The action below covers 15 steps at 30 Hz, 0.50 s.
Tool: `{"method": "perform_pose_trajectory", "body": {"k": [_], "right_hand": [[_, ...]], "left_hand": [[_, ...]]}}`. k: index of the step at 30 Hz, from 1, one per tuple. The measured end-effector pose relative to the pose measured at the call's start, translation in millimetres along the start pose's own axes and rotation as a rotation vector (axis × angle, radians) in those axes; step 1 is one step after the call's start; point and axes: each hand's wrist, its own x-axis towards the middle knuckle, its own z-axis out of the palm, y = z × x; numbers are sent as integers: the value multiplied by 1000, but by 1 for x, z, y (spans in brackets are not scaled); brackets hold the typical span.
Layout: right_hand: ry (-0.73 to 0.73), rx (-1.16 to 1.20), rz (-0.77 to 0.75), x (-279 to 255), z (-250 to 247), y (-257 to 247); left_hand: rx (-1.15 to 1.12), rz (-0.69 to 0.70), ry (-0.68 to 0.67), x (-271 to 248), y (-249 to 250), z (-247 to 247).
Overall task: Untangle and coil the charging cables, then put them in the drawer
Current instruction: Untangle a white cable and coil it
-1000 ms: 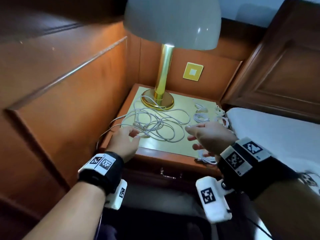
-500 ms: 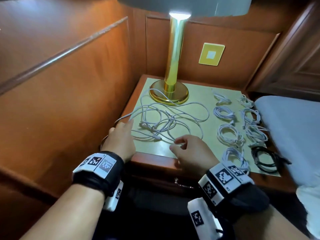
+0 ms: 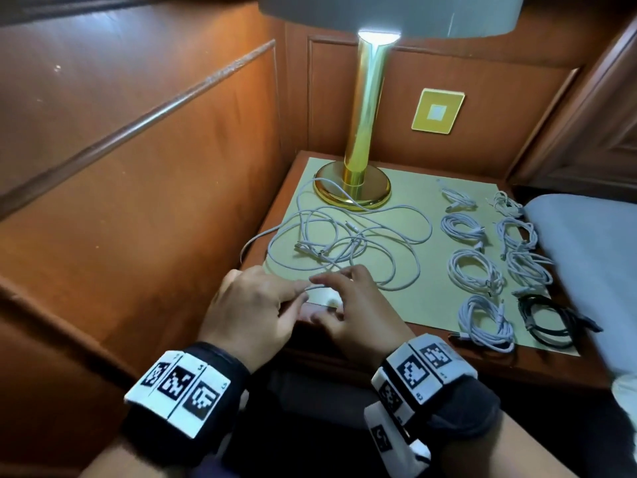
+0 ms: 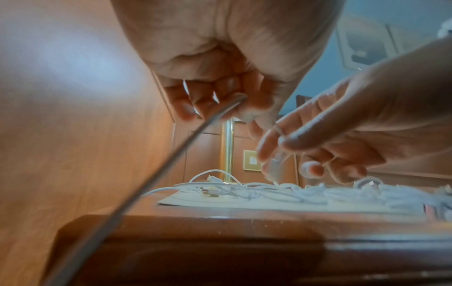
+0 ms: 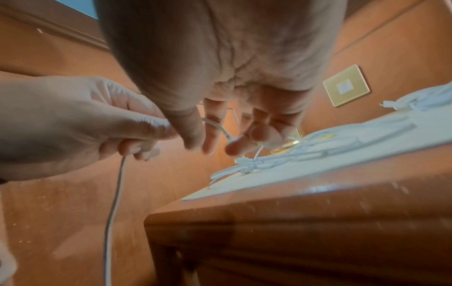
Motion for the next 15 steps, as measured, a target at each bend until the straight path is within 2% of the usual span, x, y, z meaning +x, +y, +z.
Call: {"method": "perform_pose_trajectory", "body": {"k": [2, 4, 5, 8, 9, 10, 11, 13, 15], "right_hand": [[46, 3, -82, 2, -5, -7], [98, 25, -87, 5, -11, -8], [148, 130, -36, 6, -17, -6], [410, 781, 260, 7, -47, 4], [477, 942, 341, 4, -58, 9], [524, 1009, 408, 2, -66, 16], [551, 1015, 449, 0, -72, 23], [547, 930, 478, -3, -76, 29], [469, 712, 459, -5, -70, 22]], "left_hand": [[-151, -36, 27, -2, -4, -4], [-219, -139, 17, -2, -15, -4], [-224, -195, 18, -1, -22, -4], [-246, -422, 65, 1, -45, -14], [-215, -494, 79, 1, -52, -19], [-177, -553, 86, 0, -58, -22], [-155, -581, 98, -1, -60, -25], [-181, -536, 159, 0, -54, -27], [-238, -459, 193, 2, -37, -29]]}}
